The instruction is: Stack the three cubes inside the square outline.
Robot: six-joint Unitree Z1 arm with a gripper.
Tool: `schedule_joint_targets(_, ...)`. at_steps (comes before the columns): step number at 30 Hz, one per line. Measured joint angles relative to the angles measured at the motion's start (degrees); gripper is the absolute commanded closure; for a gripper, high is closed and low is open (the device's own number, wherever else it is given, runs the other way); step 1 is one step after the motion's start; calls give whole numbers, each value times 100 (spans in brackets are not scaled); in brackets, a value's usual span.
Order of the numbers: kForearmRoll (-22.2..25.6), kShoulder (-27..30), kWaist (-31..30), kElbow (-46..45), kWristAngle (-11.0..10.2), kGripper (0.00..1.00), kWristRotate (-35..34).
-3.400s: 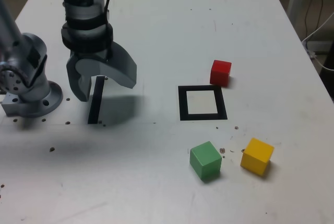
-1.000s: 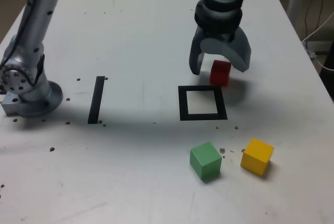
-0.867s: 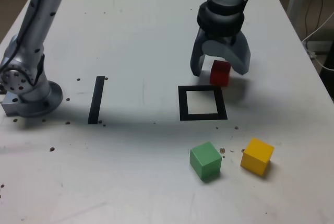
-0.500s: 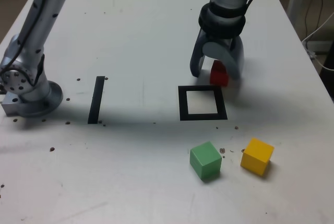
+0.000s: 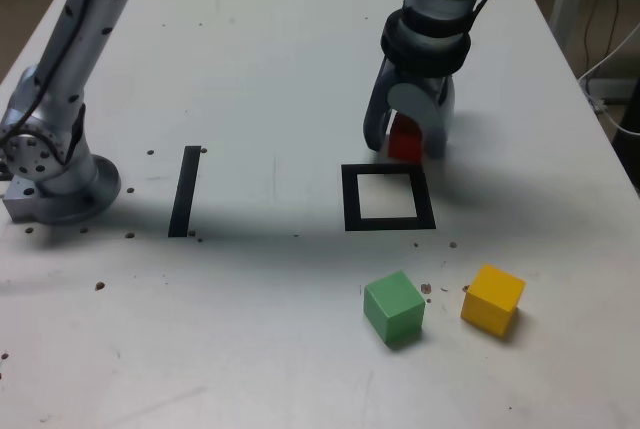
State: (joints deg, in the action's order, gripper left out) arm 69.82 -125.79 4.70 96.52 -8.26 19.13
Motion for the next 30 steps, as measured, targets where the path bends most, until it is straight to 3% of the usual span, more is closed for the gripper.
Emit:
schedule_joint_targets(10,83,56,-81,-26,237,71,-259)
schedule_joint_targets(22,130,675,-458,-617,876,71,-1401)
schedule_joint_targets(30,-11,734,-574,-793,1177,71,-1665)
